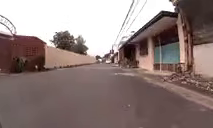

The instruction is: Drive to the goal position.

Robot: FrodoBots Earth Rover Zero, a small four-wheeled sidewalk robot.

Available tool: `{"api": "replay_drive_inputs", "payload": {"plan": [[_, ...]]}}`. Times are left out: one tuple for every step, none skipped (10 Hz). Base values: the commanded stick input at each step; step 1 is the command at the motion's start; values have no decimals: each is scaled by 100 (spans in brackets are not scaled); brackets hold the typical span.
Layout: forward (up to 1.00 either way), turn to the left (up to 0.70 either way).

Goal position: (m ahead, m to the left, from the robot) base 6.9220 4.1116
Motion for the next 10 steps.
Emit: {"api": "replay_drive_inputs", "payload": {"plan": [[100, 0], [100, 0], [100, 0], [100, 0], [100, 0], [100, 0], [100, 0], [100, 0], [100, 0], [100, 0]]}}
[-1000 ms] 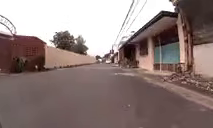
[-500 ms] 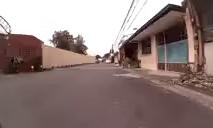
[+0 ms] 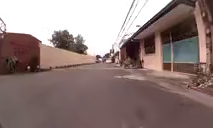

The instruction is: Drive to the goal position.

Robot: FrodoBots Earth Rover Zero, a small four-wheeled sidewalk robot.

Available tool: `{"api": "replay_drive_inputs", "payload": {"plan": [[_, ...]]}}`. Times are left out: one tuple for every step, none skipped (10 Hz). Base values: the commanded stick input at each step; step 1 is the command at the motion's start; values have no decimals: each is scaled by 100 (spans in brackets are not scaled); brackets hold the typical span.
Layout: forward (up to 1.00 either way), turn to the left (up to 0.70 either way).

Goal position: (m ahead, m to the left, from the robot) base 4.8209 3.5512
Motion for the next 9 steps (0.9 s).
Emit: {"api": "replay_drive_inputs", "payload": {"plan": [[100, 0], [100, 0], [100, 0], [100, 0], [100, 0], [100, 0], [100, 0], [100, 0], [100, 0]]}}
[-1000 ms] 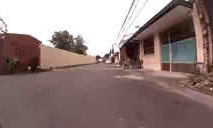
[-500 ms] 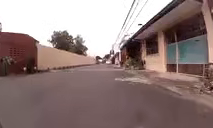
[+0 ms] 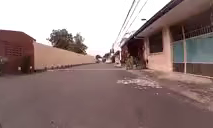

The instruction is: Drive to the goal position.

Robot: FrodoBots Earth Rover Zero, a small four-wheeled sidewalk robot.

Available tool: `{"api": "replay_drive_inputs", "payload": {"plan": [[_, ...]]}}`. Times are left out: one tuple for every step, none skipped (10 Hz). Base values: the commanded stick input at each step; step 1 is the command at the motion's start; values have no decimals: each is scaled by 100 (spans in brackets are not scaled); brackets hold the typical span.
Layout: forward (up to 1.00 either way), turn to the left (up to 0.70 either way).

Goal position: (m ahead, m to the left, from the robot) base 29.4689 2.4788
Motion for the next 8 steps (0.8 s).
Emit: {"api": "replay_drive_inputs", "payload": {"plan": [[100, 0], [100, 0], [100, 0], [100, 0], [100, 0], [100, 0], [100, 0], [100, 0]]}}
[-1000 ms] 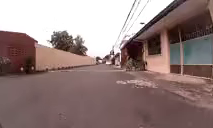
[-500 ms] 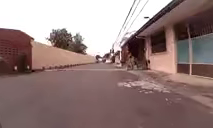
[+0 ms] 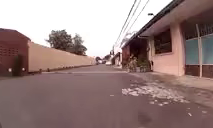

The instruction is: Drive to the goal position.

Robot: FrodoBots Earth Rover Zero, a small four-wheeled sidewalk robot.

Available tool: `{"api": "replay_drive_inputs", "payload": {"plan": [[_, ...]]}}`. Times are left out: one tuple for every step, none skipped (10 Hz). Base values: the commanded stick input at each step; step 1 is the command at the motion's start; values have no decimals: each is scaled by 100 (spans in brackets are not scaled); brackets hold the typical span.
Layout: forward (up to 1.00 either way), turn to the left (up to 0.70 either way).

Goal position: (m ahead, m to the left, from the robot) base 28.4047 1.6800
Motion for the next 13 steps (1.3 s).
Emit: {"api": "replay_drive_inputs", "payload": {"plan": [[100, 0], [100, 0], [100, 0], [100, 0], [100, 0], [100, 0], [100, 0], [100, 0], [100, 0], [100, 0], [100, 0], [100, 0], [100, 0]]}}
